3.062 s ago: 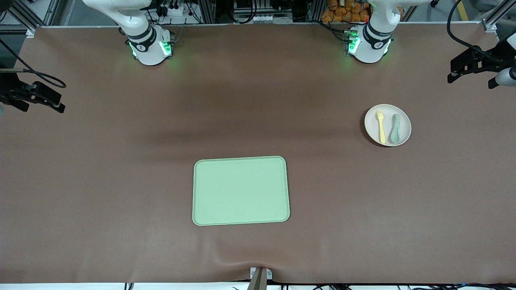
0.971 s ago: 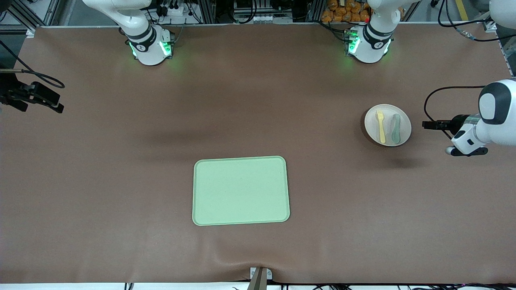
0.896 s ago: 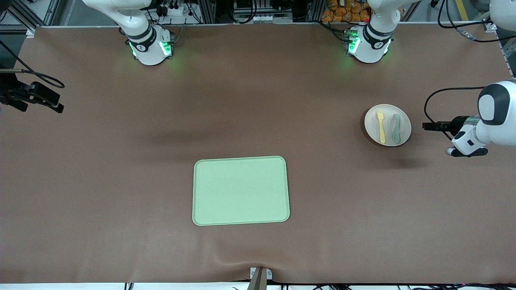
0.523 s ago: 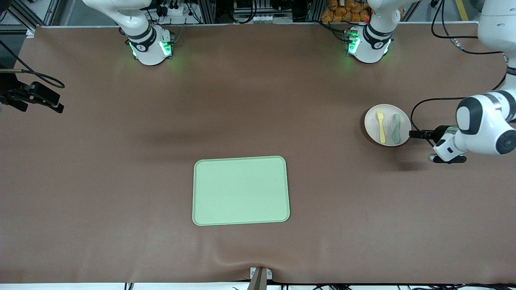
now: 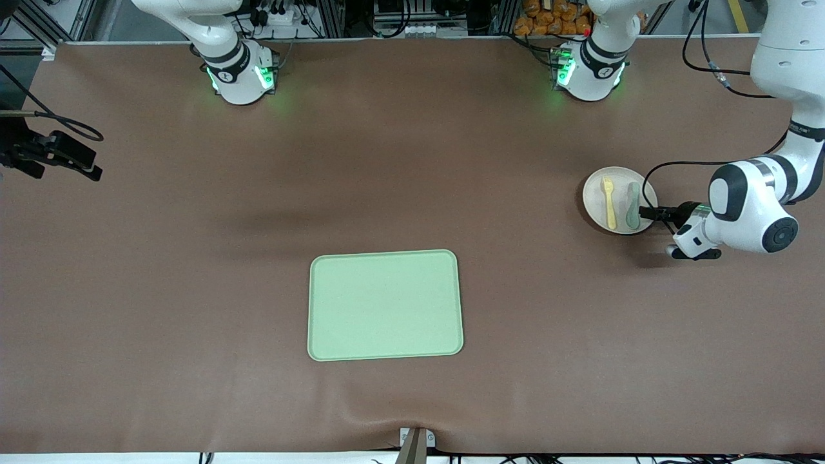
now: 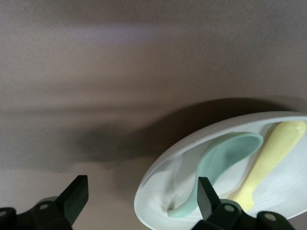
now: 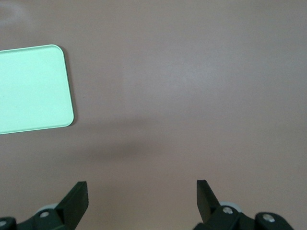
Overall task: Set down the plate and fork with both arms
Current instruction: 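Close the left gripper on the plate rim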
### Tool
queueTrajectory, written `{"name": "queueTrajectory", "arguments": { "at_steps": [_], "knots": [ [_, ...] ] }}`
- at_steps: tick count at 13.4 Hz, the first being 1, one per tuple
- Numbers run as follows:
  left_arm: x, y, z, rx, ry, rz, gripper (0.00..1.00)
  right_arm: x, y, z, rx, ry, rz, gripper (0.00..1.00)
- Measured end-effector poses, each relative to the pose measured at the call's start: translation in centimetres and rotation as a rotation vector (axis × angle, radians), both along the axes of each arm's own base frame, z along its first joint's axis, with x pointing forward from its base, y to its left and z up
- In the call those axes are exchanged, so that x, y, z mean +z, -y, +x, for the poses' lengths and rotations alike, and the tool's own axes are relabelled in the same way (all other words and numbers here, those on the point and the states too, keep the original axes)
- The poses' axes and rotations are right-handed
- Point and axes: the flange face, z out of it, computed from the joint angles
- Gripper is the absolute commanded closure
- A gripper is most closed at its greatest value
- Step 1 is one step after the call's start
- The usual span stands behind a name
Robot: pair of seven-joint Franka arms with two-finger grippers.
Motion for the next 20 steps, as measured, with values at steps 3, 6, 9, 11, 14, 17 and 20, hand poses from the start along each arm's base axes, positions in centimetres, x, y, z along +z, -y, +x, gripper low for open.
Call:
{"name": "queueTrajectory", "arguments": {
  "at_steps": [3, 6, 9, 11, 14, 17, 20],
  "knots": [
    [-0.47, 0.1, -0.43, -0.003, -0.013, -0.002, 0.0, 0.0, 0.0, 0.0, 0.0, 0.0, 0.0, 0.0],
    [-0.73, 0.02, -0.55, -0.011, -0.018, 0.0, 0.0, 0.0, 0.0, 0.0, 0.0, 0.0, 0.0, 0.0],
    [-0.74, -0.25, -0.62, -0.017, -0.018, -0.004, 0.0, 0.0, -0.01, 0.0, 0.0, 0.0, 0.0, 0.0],
    [-0.82, -0.25, -0.73, -0.018, -0.02, -0.005, 0.0, 0.0, 0.0, 0.0, 0.0, 0.0, 0.0, 0.0],
    [-1.02, -0.2, -1.0, -0.027, -0.026, -0.013, 0.19, 0.0, 0.0, 0.0, 0.0, 0.0, 0.0, 0.0],
    [-1.03, -0.22, -1.01, -0.036, -0.025, -0.018, 0.3, -0.01, 0.01, 0.0, 0.0, -0.001, 0.0, 0.0],
    [-1.07, -0.22, -1.07, -0.037, -0.026, -0.019, 0.3, -0.01, 0.02, -0.01, 0.0, -0.001, 0.0, 0.0]
  ]
}}
